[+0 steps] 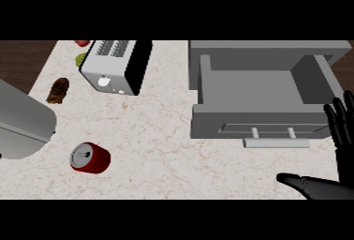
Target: Pick up the can, place it into the drawer and close the drawer
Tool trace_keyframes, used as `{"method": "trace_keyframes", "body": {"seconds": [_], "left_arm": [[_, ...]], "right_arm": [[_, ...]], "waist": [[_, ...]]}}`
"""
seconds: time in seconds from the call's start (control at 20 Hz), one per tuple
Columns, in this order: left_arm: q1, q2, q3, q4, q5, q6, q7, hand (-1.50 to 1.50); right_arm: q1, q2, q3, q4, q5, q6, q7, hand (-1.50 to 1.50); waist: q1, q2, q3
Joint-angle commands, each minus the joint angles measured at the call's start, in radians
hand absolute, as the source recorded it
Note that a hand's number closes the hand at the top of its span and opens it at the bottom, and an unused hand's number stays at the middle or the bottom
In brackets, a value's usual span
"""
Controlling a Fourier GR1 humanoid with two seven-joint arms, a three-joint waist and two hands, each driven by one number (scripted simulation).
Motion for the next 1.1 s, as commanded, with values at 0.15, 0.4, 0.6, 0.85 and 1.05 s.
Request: {"method": "trace_keyframes", "body": {"seconds": [0.15, 0.4, 0.6, 0.85, 1.05], "left_arm": [[0.002, -0.006, -0.083, 0.172, -0.031, 0.040, -0.126, -1.50], [-0.062, -0.006, -0.097, 0.198, -0.082, 0.098, -0.037, -1.50], [-0.054, -0.006, -0.100, 0.405, -0.062, 0.109, -0.248, -1.50], [-0.019, -0.007, -0.090, 0.489, -0.030, 0.118, -0.337, -1.50], [-0.037, -0.007, -0.169, 0.660, 0.005, 0.220, -0.496, -1.50]], "right_arm": [[-0.004, -0.041, -0.073, 0.011, -0.038, 0.042, -0.014, -1.50], [0.004, -0.029, -0.084, 0.004, -0.043, 0.051, -0.020, -1.50], [0.058, 0.018, -0.012, -0.078, 0.009, 0.037, -0.008, -1.50], [0.060, -0.009, -0.097, -0.062, -0.048, 0.061, 0.009, -1.50], [0.040, -0.042, -0.111, -0.113, -0.045, 0.068, 0.066, -1.50]], "waist": [[-0.001, 0.000, 0.000], [-0.003, 0.000, 0.000], [-0.003, 0.000, -0.001], [-0.001, 0.000, 0.000], [-0.002, 0.000, -0.001]]}}
